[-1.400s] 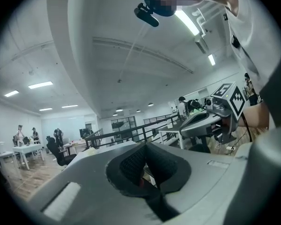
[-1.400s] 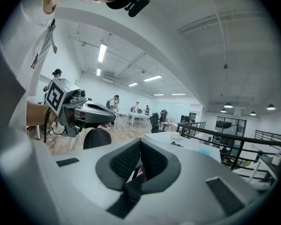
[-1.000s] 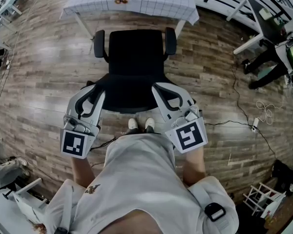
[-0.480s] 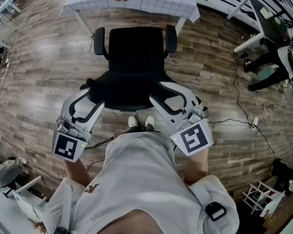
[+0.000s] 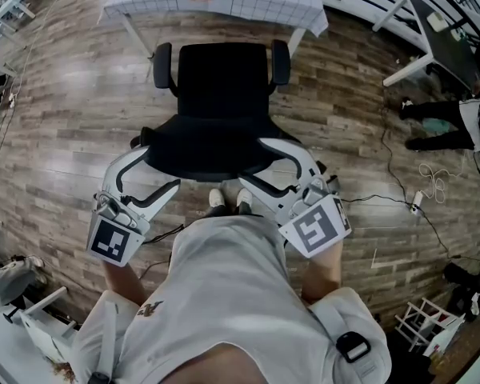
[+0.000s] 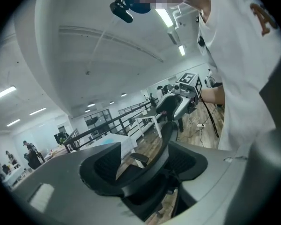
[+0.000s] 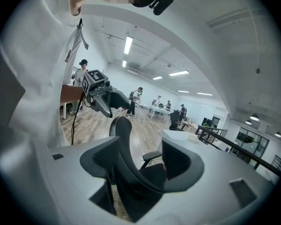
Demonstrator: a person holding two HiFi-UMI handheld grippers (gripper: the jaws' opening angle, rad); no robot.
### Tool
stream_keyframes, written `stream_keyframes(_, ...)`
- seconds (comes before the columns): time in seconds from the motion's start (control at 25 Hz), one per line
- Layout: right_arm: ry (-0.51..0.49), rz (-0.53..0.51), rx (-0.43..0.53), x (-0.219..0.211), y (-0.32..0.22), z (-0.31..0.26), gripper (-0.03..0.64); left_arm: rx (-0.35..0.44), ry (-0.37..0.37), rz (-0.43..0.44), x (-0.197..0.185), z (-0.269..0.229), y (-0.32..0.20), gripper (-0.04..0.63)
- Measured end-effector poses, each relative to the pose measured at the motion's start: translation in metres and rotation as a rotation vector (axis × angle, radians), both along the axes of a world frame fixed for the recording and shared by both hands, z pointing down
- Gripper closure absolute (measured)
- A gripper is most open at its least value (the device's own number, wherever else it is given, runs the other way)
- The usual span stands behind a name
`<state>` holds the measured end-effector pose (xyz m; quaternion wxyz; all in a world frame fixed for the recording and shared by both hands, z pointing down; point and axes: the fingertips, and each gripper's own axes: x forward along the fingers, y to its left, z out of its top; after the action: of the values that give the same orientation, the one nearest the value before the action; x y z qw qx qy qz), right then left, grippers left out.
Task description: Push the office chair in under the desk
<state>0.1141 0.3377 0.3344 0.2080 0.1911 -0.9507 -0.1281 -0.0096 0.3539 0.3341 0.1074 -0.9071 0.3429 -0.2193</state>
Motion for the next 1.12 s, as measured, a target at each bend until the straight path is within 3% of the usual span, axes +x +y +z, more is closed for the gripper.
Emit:
stream_keyframes(0.24,0.069,-0.055,-0.014,-0.005,0.011,0.017,0.256,-0.005,-0.109,-0.005,0.006,0.024,0.000,0.217)
stream_keyframes(0.48,0.159,-0.062,-0.006,-0.008,0.009,0.035,0.199,0.010,-0.178,0.004,0.011,0.043,-0.006,0.206)
stream_keyframes(0.76,0.199,-0.072,0.000,-0.011,0.004,0.049,0.169,0.008,-0.226,-0.011,0.015,0.056,-0.016,0.193)
stream_keyframes(1.12,0.168,-0.103,0.013,-0.018,0.002,0.056,0.172,0.047,-0.270,-0.044,0.020,0.061,-0.023,0.199)
